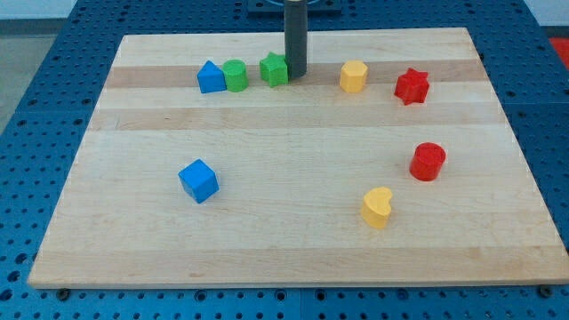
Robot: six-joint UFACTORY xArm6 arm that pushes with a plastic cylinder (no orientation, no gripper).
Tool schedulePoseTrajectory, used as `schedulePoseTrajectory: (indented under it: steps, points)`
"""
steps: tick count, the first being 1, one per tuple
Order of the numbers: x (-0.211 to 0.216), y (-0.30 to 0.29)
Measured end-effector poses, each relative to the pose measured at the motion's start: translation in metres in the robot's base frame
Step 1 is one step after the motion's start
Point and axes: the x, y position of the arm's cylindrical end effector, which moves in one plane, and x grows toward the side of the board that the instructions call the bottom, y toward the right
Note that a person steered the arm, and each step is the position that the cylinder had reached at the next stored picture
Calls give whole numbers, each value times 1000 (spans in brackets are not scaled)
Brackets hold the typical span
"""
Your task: Push the green star diagonal to the blue cube
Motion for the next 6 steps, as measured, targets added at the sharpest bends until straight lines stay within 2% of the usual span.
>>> schedulePoseTrajectory:
  steps: [2,3,4,5,6]
  points:
    - [12,0]
    - [36,-2]
    - [19,24]
    - [-65,37]
    - [-101,28]
